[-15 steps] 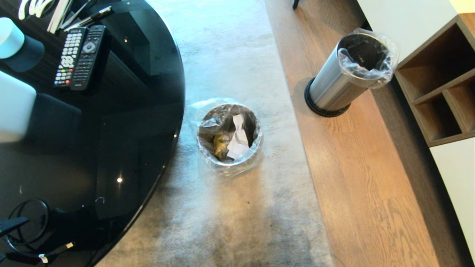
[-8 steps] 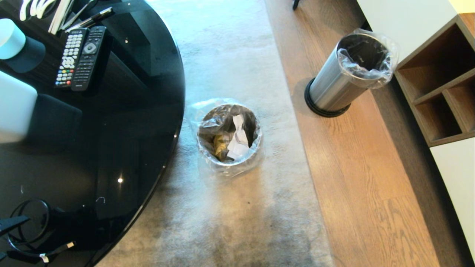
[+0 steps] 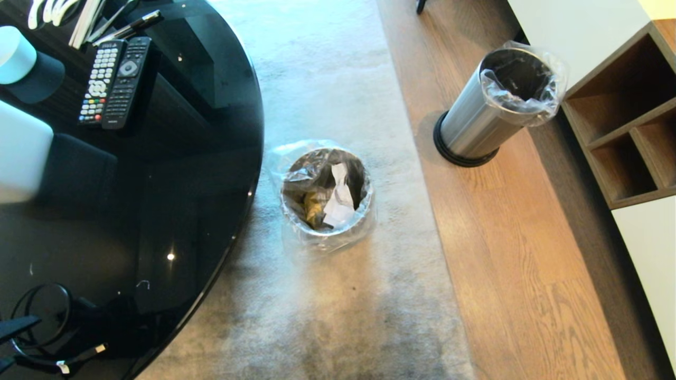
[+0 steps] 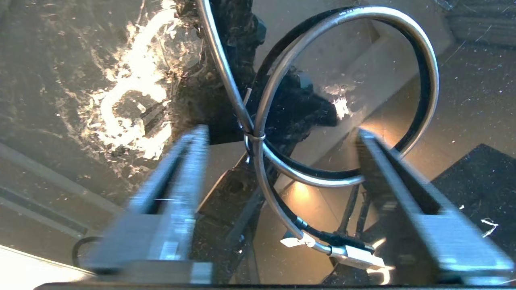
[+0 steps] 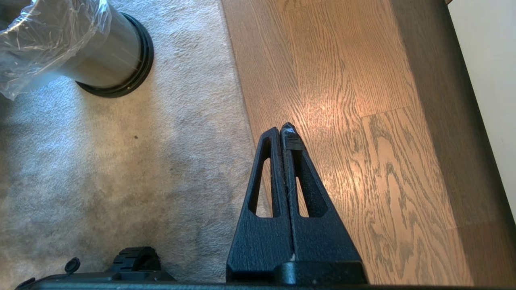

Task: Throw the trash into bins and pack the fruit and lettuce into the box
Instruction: Pick up the data cable

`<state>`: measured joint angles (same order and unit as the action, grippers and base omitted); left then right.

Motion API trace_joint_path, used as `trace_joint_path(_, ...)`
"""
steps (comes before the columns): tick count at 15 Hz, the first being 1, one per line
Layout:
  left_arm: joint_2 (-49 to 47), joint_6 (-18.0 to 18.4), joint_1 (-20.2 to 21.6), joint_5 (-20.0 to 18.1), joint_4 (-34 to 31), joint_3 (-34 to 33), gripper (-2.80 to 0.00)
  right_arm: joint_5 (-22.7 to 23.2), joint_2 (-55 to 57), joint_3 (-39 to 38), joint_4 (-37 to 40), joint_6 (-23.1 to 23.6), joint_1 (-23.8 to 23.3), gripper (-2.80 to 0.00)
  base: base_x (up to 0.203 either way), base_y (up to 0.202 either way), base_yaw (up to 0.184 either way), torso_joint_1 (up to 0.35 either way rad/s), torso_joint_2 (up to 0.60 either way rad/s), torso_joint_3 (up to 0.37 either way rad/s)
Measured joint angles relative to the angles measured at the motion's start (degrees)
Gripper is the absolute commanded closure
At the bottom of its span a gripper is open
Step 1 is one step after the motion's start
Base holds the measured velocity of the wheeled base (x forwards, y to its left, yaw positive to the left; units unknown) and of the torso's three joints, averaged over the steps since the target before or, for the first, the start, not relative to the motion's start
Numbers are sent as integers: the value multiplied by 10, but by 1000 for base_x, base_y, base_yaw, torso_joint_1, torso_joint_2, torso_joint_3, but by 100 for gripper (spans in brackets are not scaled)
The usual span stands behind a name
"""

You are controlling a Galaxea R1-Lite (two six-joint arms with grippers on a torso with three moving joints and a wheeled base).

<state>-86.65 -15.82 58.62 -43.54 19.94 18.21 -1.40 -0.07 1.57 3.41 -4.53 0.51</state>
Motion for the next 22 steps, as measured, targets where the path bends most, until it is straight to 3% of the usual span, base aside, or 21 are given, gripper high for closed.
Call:
trace_joint_path(14, 29, 0, 0, 0, 1, 3, 0, 0, 0, 0, 0, 0, 0, 0, 0, 0, 0, 0, 0, 0)
trace_joint_path(22, 102, -2, -2, -4, -3, 3, 0, 0, 0, 0, 0, 0, 0, 0, 0, 0, 0, 0, 0, 0)
